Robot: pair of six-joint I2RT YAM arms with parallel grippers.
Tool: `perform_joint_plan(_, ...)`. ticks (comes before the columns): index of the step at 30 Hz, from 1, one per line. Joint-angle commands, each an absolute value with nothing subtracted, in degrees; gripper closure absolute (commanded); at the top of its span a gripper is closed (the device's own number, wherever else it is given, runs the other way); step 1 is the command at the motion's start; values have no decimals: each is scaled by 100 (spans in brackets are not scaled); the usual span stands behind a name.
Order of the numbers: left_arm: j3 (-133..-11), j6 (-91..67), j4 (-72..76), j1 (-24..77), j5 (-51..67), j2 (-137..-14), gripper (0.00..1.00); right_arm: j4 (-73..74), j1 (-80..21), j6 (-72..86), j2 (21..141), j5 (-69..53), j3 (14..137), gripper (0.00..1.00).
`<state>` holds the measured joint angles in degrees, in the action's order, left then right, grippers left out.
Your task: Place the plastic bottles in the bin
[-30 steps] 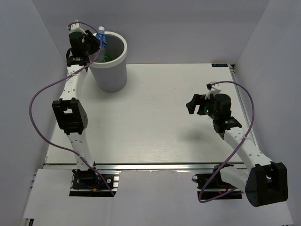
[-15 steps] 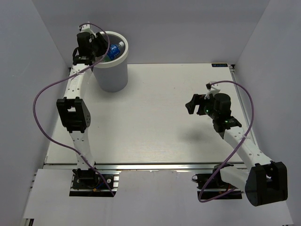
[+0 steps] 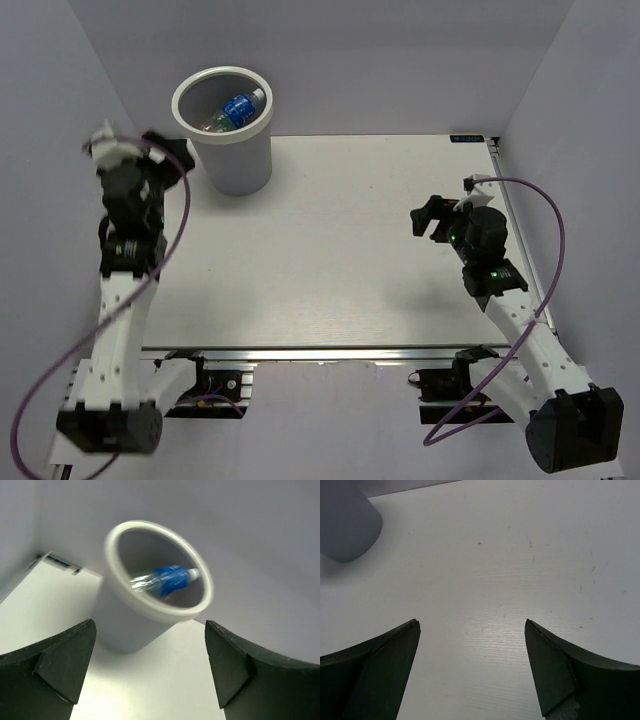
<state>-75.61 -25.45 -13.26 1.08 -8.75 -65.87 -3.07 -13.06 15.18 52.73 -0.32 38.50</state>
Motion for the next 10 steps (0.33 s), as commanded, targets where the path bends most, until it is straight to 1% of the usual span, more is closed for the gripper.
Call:
perform_joint_plan(1, -5436, -3513, -1834, 105, -2642, -5610, 2, -211, -1274, 1871, 5002, 1009, 3605, 11)
perform_joint_plan(2, -5049, -3690, -1915, 88, -3141, -5442, 2, -228, -1266, 1968, 4966, 1228, 3525, 11)
perform_joint_plan(3, -4488, -3752, -1907, 70, -3233, -5258, 2, -263, -1266, 2021, 4914, 1326, 3455, 11)
perform_joint_plan(4, -4361, -3692, -1820, 44, -3243, -5256, 2, -307, -1266, 2082, 4826, 1414, 3393, 11)
perform_joint_plan(6, -4507, -3901, -2178, 9, -3279, -5439, 2, -587, -1266, 2092, 4746, 1573, 3147, 10)
perform_joint_plan(7, -4787, -3911, -2371, 9, -3235, -5641, 2, -641, -1257, 2092, 4694, 1608, 3086, 11)
perform_joint_plan(10, -4835, -3841, -2260, 9, -3138, -5757, 2, -677, -1257, 2118, 4588, 1748, 2909, 11)
